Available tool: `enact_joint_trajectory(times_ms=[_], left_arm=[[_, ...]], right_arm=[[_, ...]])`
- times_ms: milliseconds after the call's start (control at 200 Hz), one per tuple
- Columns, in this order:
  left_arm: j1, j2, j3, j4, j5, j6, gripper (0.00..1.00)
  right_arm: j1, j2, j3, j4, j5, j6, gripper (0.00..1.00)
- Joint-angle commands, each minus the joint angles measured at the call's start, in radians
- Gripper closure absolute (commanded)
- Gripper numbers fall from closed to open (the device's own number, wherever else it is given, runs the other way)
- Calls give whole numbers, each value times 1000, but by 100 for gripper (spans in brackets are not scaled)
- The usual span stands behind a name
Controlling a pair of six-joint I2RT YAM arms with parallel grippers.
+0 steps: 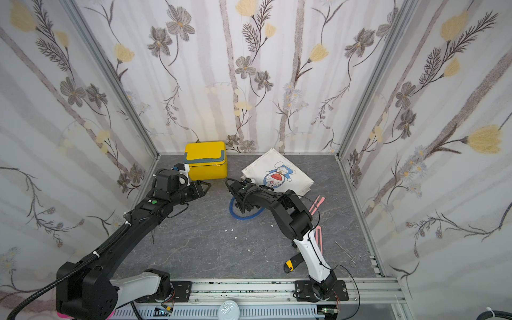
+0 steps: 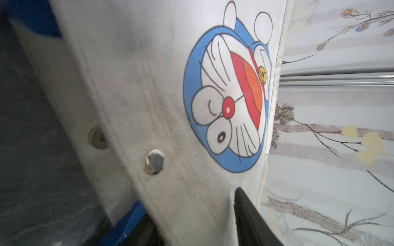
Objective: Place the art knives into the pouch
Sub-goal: Open the pouch at the center of the board.
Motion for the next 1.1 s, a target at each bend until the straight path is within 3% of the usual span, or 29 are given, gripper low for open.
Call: enact_joint_trajectory(times_ms=[0, 120, 305, 415, 575, 709, 904, 1014, 1094], left_arm=[[6, -6, -11, 32, 15, -1, 51], [11, -4, -28, 45, 21, 0, 51], [17, 8, -42, 49, 6, 0, 51], [17, -8, -49, 60, -1, -13, 50], [-28, 2, -82, 181, 59, -74, 17], [-98, 95, -46, 229, 57, -74, 0], [-141, 145, -7, 235, 8, -80, 0], [-157, 112, 12, 172, -42, -69, 0], [-169, 60, 17, 108, -104, -53, 0]], right_arm=[[-15, 1, 8, 43, 30, -23, 64], [-31, -1, 8, 80, 26, -48, 100], [-48, -38, 11, 127, -15, -65, 100], [-53, -118, 23, 128, -146, -34, 100], [-43, -254, 77, 81, -348, 47, 100], [-44, -312, 177, -14, -528, 111, 100], [-55, -373, 243, -69, -690, 153, 100], [-92, -395, 257, -69, -838, 176, 100], [-109, -391, 284, -93, -857, 172, 100]])
